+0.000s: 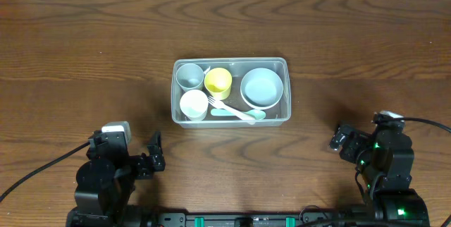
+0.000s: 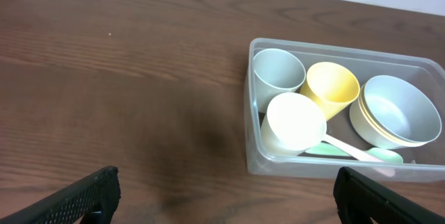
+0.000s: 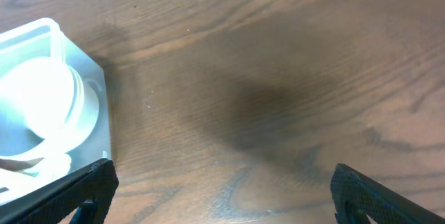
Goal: Pack container
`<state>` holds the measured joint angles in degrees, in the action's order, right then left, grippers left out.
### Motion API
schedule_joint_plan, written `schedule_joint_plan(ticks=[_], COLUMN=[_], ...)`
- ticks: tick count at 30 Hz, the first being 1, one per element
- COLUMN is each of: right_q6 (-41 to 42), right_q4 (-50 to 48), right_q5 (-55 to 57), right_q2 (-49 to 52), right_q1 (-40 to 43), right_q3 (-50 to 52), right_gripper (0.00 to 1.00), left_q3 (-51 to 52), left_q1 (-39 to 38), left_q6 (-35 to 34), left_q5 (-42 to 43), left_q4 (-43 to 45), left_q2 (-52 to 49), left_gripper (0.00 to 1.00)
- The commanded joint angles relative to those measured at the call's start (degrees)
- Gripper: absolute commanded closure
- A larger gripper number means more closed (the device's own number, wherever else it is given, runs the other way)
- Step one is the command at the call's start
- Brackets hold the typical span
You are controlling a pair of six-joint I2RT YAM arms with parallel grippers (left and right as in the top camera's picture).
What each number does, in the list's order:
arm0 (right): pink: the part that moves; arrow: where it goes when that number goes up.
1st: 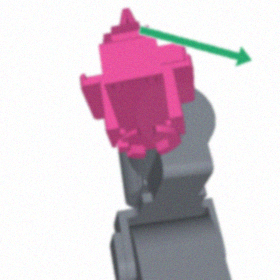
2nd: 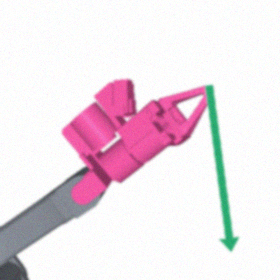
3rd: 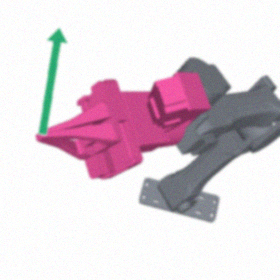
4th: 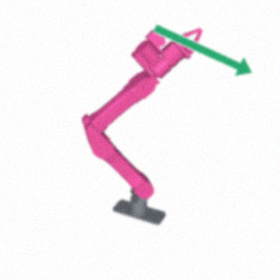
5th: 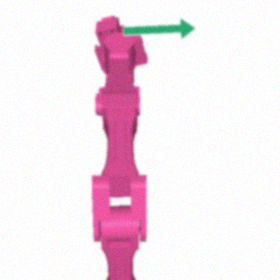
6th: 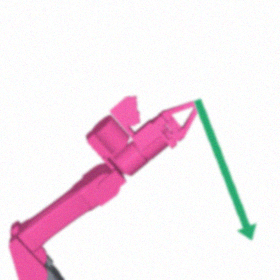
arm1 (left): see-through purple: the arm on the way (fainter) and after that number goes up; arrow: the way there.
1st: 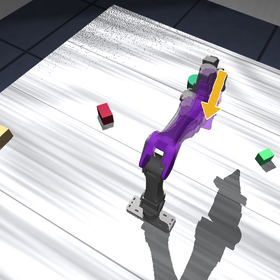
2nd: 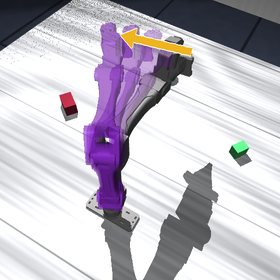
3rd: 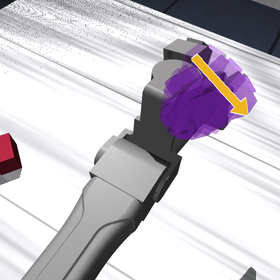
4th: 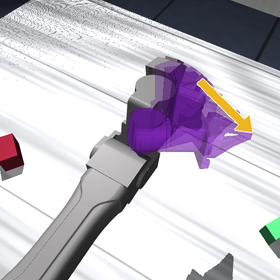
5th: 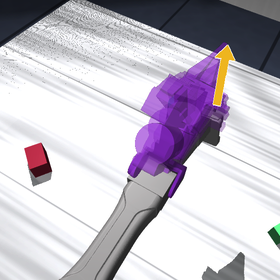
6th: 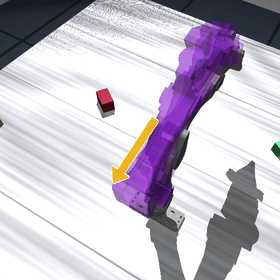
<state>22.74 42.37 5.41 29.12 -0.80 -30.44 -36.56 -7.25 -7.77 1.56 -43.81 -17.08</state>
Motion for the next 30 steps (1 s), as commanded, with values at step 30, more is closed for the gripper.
schedule_joint_plan(ticks=[30], right_q6=[-4.2], right_q4=[2.9], right_q5=[-1.9], right_q2=[-14.3], right_q1=[-1.2], right_q3=[5.0], right_gripper=[0.01], left_q3=[0.3], left_q1=[-0.1], left_q6=[-1.1], left_q5=[0.6], left_q4=[0.0], left_q2=[0.3], left_gripper=[0.02])
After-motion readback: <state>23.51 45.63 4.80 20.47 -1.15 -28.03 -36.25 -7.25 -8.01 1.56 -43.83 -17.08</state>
